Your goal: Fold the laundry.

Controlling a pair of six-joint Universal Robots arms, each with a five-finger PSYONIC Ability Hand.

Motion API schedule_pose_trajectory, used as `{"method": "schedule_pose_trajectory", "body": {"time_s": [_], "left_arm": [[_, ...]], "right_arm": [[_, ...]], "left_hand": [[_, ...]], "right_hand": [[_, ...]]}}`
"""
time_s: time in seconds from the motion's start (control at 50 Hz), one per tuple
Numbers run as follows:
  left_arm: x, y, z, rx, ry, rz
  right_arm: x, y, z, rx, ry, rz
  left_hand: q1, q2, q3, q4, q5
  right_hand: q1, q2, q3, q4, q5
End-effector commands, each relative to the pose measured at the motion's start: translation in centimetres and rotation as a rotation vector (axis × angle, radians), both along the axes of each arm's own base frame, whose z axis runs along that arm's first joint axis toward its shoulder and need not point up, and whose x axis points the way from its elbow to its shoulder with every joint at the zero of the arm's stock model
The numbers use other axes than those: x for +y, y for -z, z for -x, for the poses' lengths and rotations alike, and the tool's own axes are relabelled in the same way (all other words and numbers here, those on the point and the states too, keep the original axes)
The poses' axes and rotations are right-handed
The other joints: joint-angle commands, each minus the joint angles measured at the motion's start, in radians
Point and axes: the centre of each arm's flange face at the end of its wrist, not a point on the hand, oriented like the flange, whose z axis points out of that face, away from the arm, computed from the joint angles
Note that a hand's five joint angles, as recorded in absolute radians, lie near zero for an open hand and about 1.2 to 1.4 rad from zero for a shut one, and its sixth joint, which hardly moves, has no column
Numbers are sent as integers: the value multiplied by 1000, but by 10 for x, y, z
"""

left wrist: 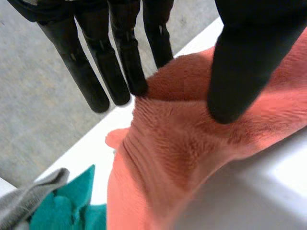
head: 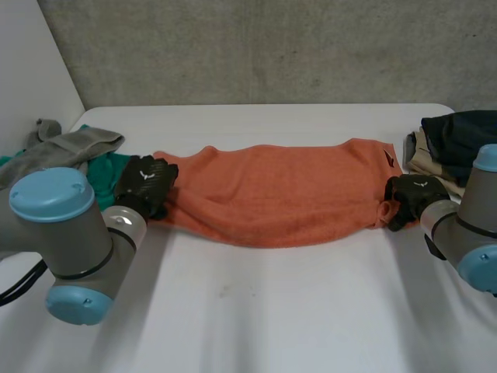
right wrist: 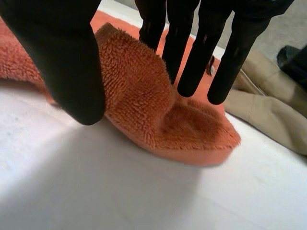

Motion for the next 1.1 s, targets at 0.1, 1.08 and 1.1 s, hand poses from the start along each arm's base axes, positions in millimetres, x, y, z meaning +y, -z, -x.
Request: {"method": "schedule_pose_trajectory", "body": {"time_s": [0.1,1.08,1.1], "left_arm": [[-13,-5,-37,-10,-106,-119],[-73,34,-33,-114,166,-157],[-74,35,-31,-117,166,-155]], "right_arm": [[-4,-5,-3,17,-6,-5],[24,-12,-1,100,-62,-41],[24,-12,-1,103,-63,-42]], "left_hand": [[-352,-376,-387,-382,-385],[-109,-132,-143,-138,-141],[-109,-132,-143,-138,-141]], "right_hand": [[624,625,623,628,632],[624,625,623,628,632],[624,625,623,628,632]]}}
